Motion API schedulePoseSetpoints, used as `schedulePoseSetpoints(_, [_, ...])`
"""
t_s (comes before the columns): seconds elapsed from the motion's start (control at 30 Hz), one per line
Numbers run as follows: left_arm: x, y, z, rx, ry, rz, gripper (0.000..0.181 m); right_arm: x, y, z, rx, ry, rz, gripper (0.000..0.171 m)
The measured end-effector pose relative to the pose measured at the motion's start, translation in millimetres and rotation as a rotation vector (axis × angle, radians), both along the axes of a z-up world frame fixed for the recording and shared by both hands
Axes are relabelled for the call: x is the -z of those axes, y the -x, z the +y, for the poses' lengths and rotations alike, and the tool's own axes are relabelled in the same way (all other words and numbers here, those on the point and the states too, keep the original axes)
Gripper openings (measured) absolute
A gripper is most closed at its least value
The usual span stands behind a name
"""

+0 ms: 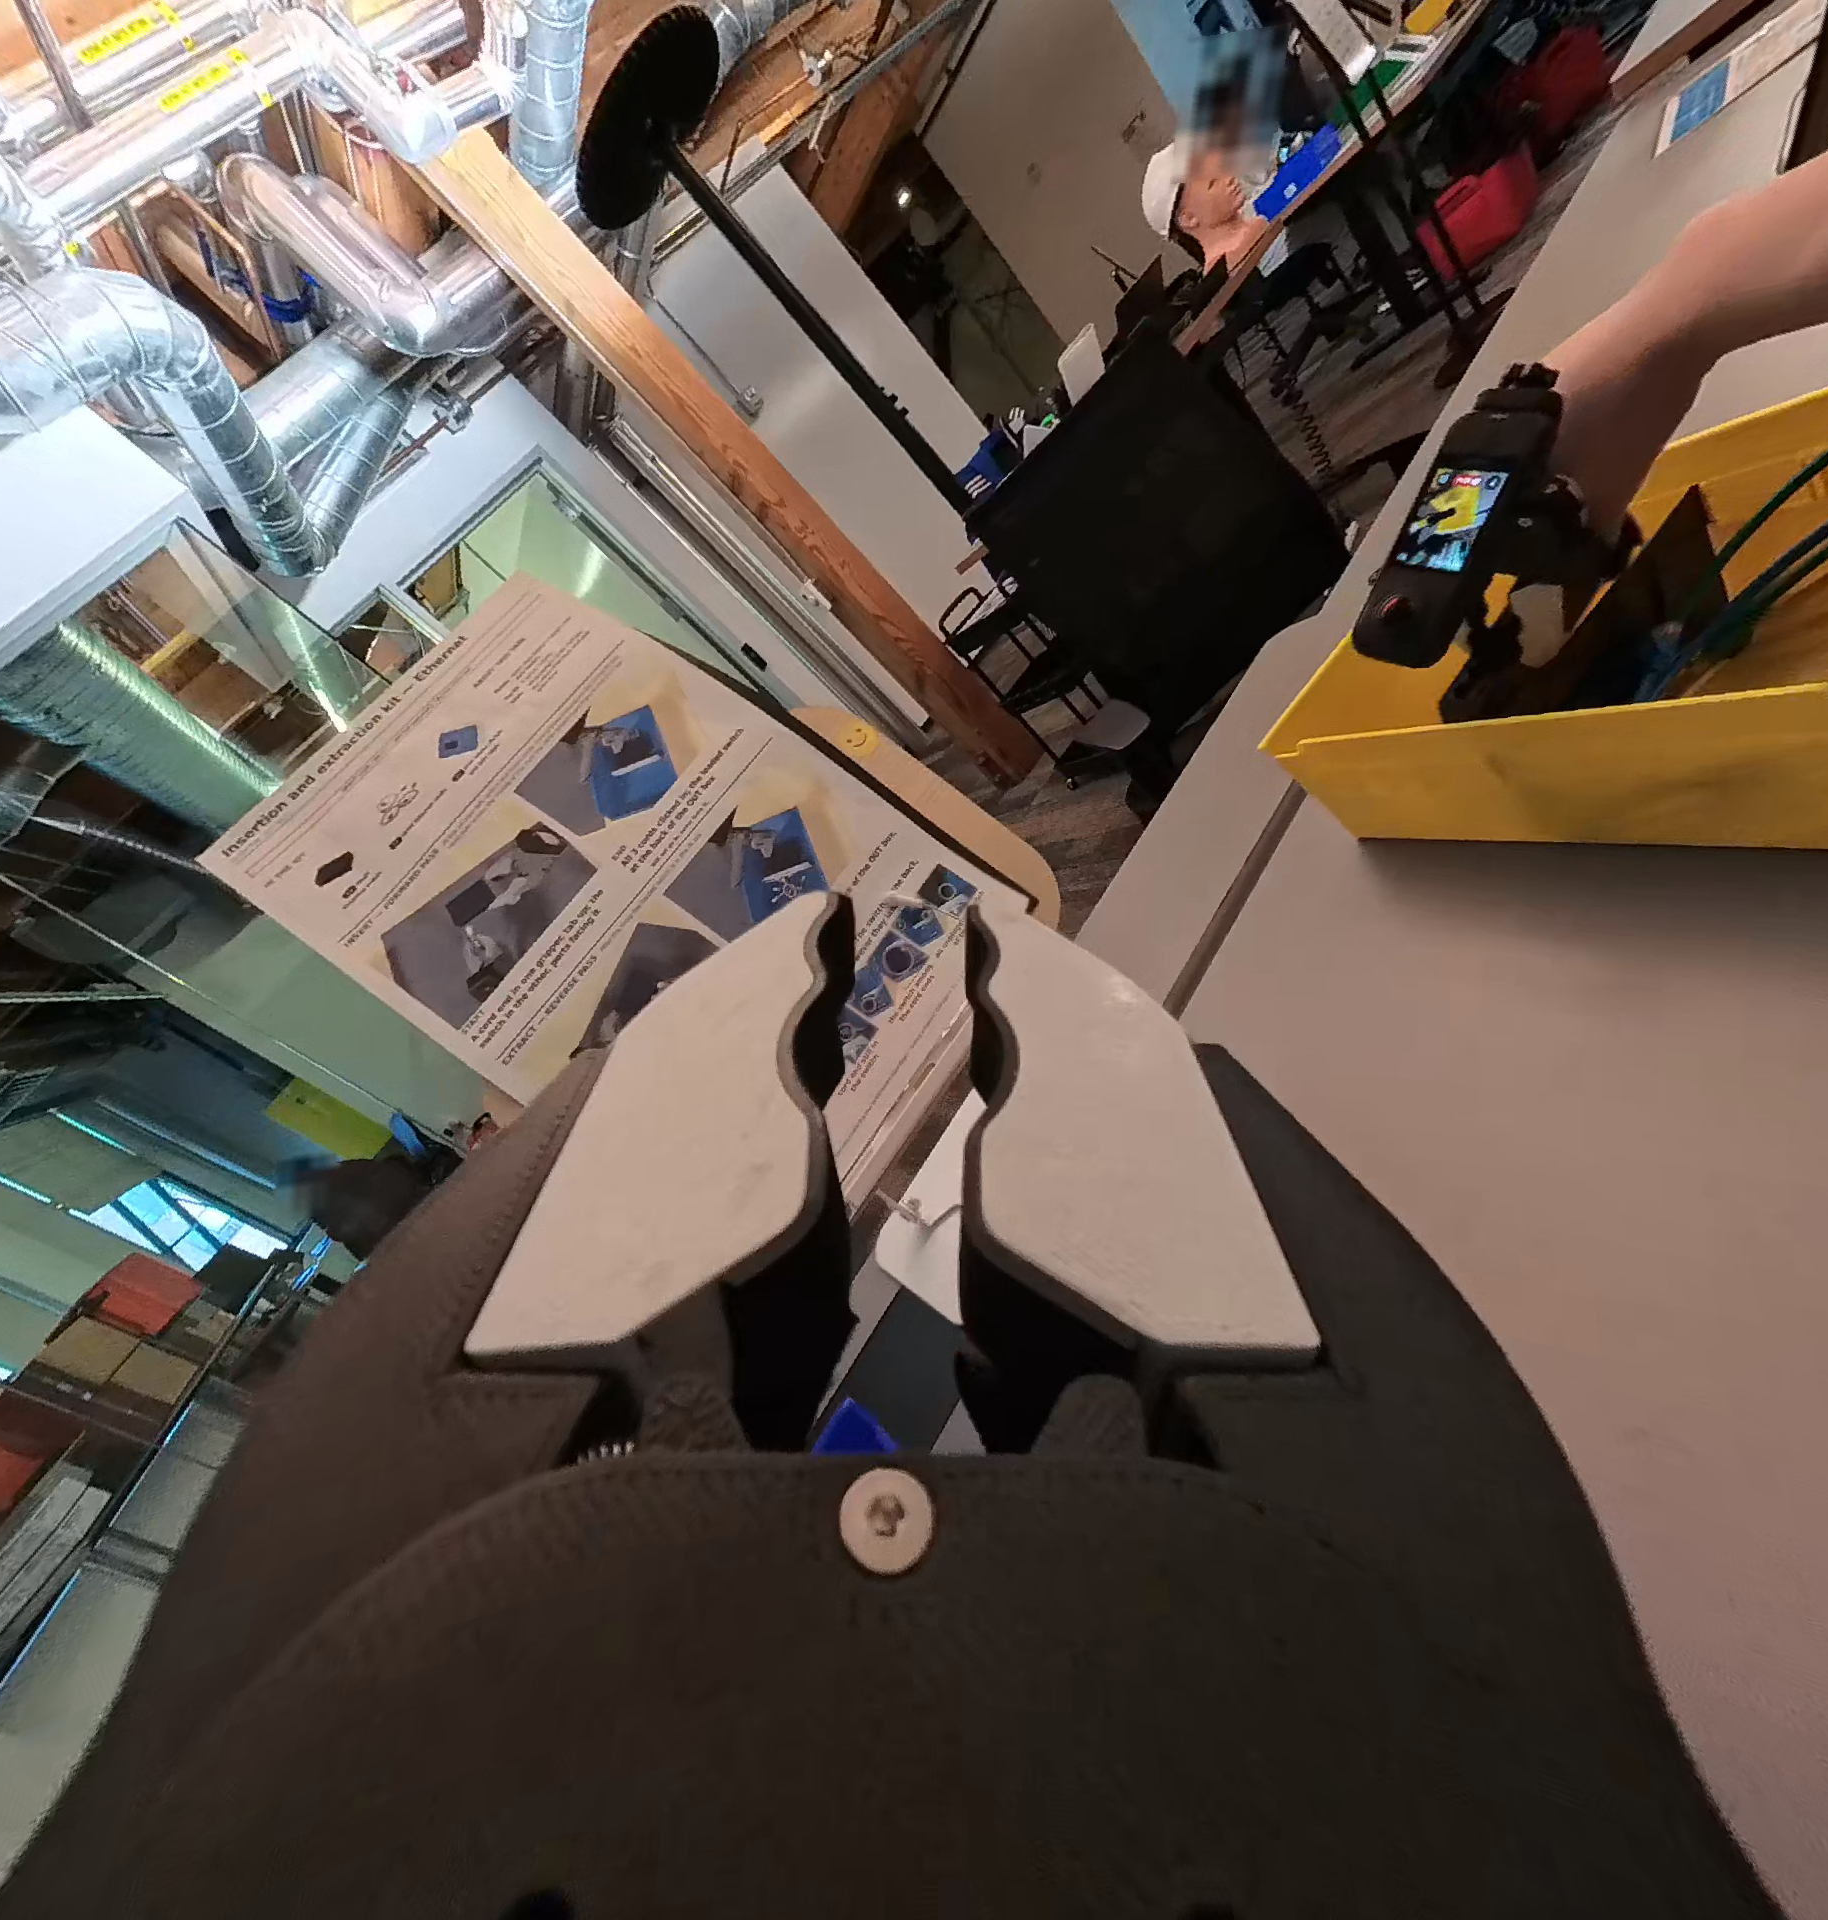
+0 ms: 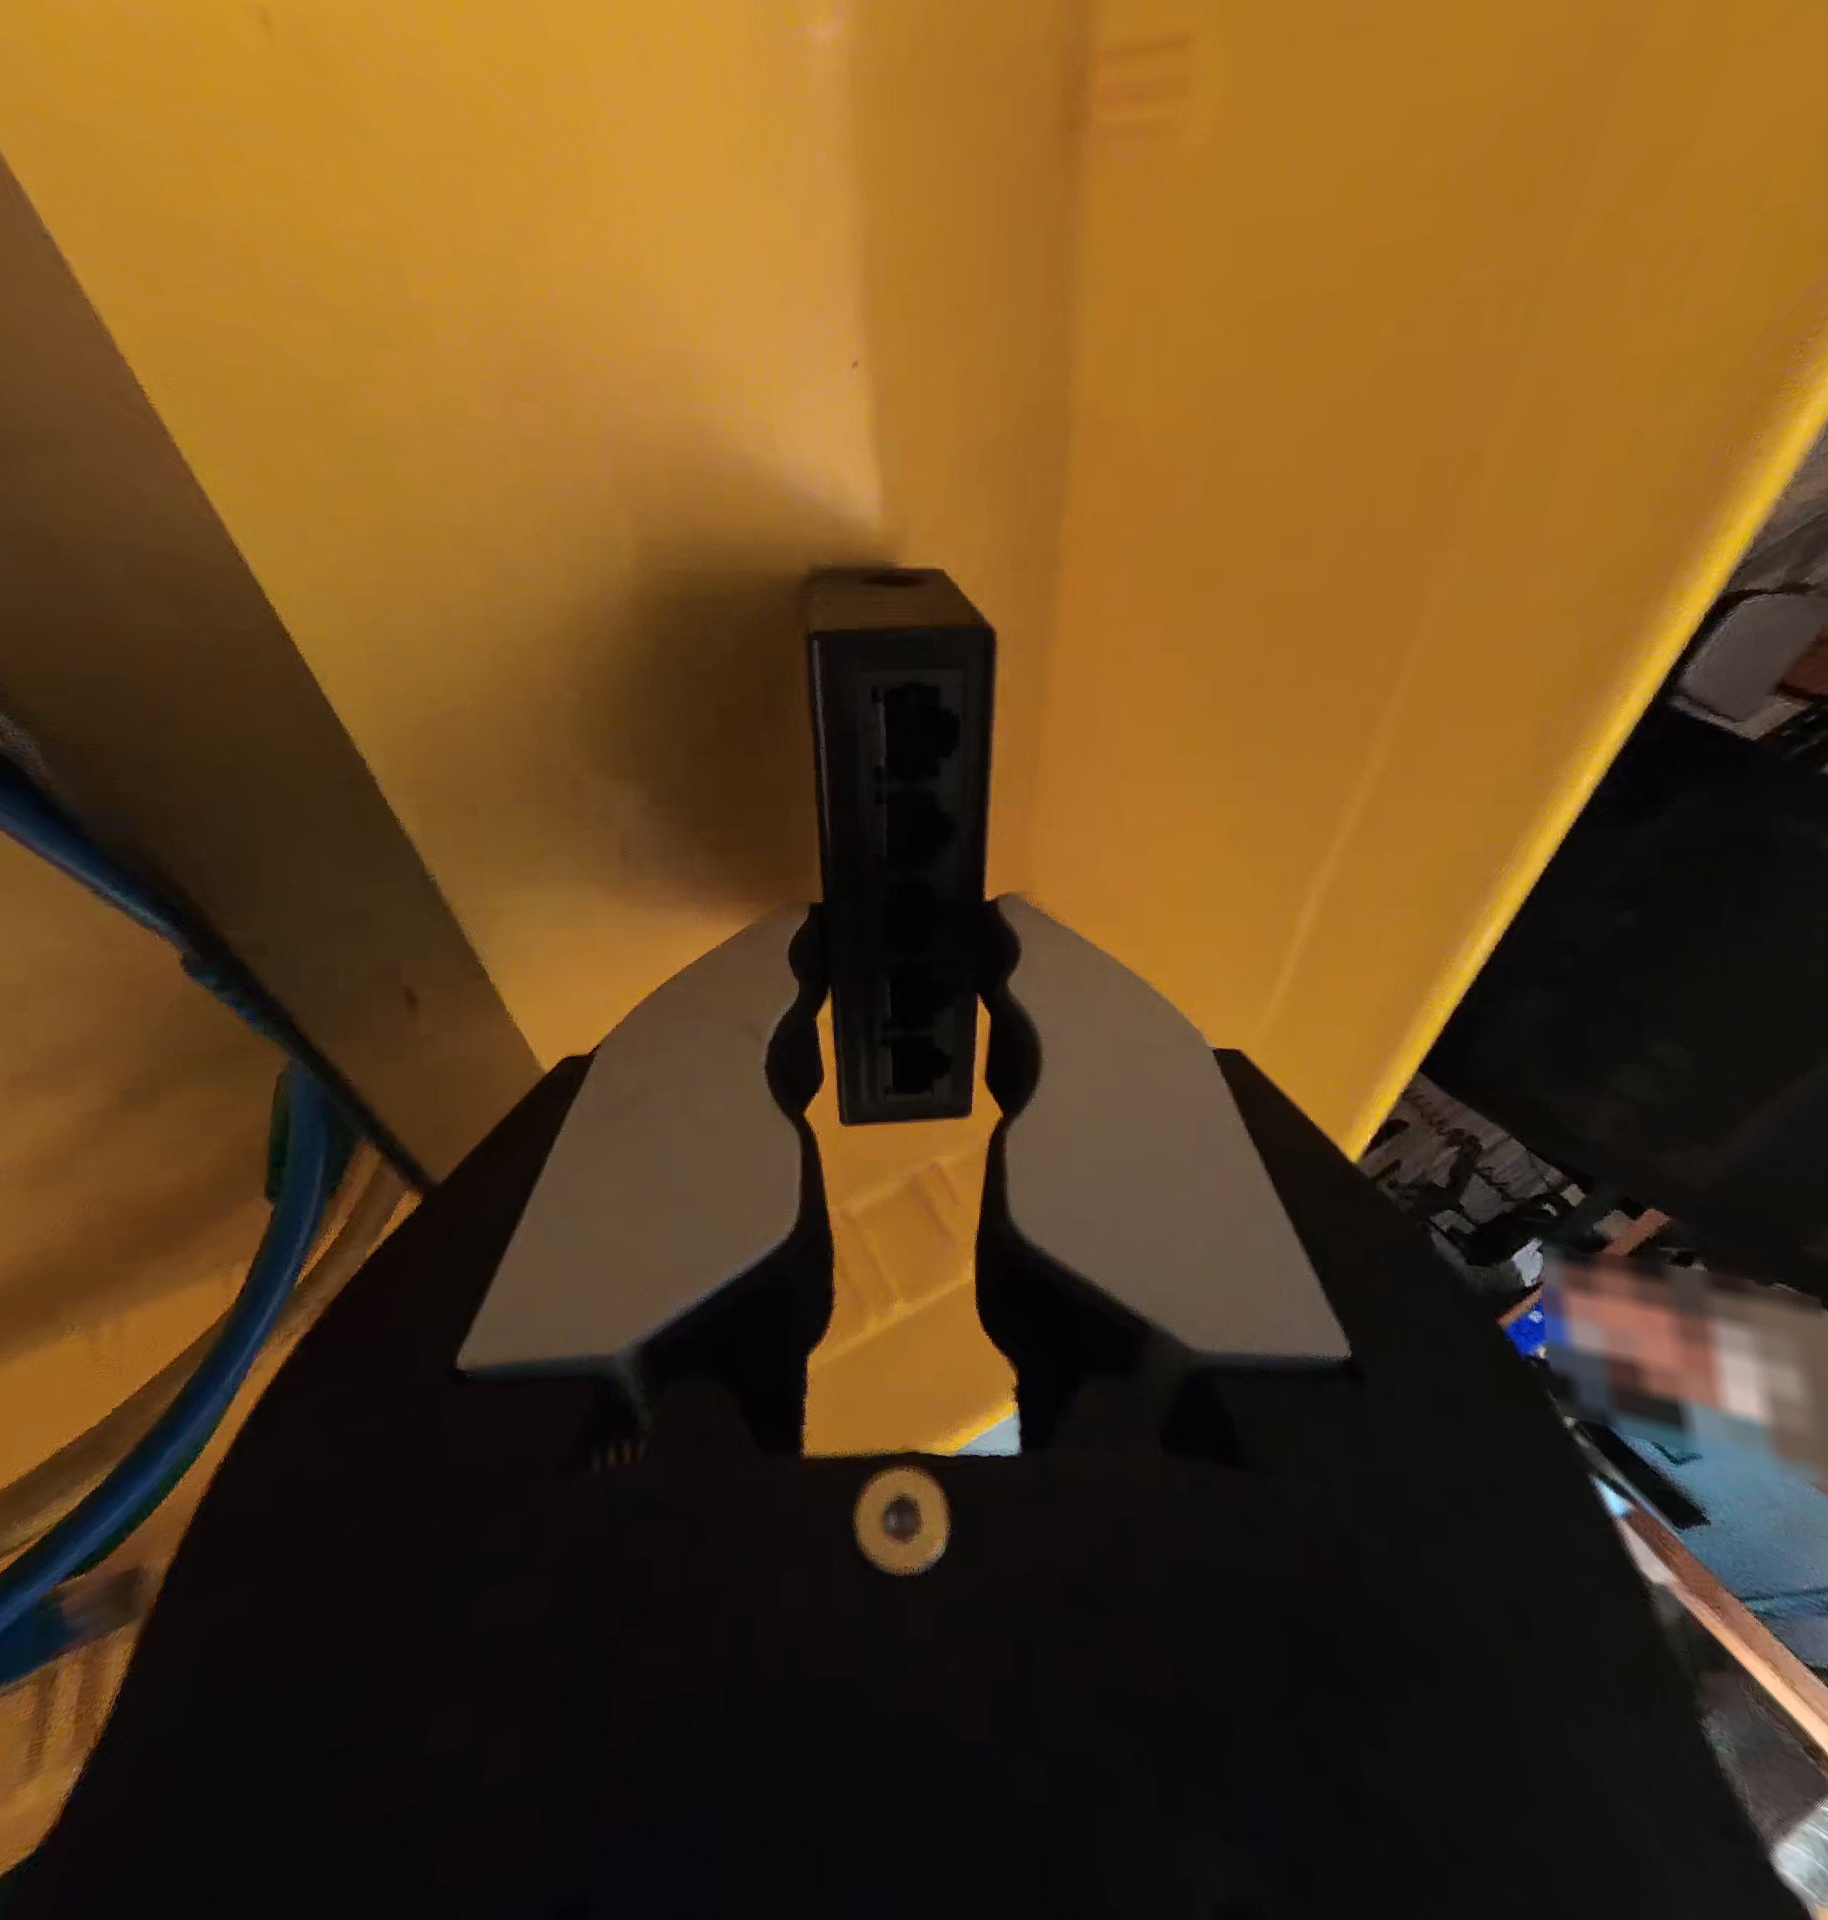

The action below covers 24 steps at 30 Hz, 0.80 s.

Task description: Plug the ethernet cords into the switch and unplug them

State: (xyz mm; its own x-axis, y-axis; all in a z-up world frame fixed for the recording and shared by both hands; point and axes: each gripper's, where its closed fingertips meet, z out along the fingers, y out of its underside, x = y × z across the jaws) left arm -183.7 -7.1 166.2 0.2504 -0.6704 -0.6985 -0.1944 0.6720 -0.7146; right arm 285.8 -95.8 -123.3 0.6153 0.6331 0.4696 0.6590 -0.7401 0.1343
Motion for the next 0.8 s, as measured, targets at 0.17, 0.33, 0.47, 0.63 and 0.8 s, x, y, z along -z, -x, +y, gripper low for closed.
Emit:
schedulePoseSetpoints(0.17, [-1,7,5,-0.02,0.028,0.003,0.02,-21,-4,-15,0.057,-0.011,-0.024,0.039])
schedulePoseSetpoints(0.33, [-3,26,41,-0.188,0.151,-0.01,0.025,-75,-8,-40,0.154,-0.225,-0.064,0.041])
schedulePoseSetpoints(0.47, [13,75,101,-0.416,0.427,-0.017,0.049,-96,-2,-78,0.508,-0.537,0.222,0.053])
schedulePoseSetpoints(0.63, [83,188,184,-0.826,0.842,0.007,0.078,-54,18,-124,0.926,-0.58,0.658,0.06])
schedulePoseSetpoints(0.8, [177,241,211,-0.905,1.328,0.099,0.067,-16,28,-144,1.019,-0.437,0.645,0.048])
